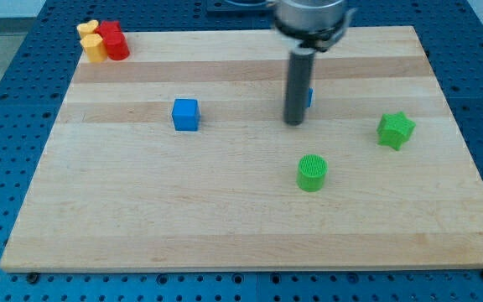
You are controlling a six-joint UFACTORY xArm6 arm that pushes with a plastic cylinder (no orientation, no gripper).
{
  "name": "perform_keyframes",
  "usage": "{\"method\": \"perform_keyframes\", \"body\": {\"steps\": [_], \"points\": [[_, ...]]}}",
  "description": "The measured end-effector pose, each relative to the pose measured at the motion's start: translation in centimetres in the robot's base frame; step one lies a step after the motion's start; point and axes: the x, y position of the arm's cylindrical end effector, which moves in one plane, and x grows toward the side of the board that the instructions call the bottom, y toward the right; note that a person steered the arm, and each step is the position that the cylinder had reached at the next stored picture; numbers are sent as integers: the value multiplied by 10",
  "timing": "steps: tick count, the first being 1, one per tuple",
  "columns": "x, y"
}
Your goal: Place the blue triangle slightly top left of the green star
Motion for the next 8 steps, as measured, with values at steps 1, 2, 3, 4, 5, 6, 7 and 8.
{"method": "perform_keyframes", "body": {"steps": [1, 2, 3, 4, 5, 6, 7, 8], "points": [[-8, -34], [-38, -33], [-46, 10], [-46, 98], [-46, 122], [-62, 102], [-91, 113], [-92, 152]]}}
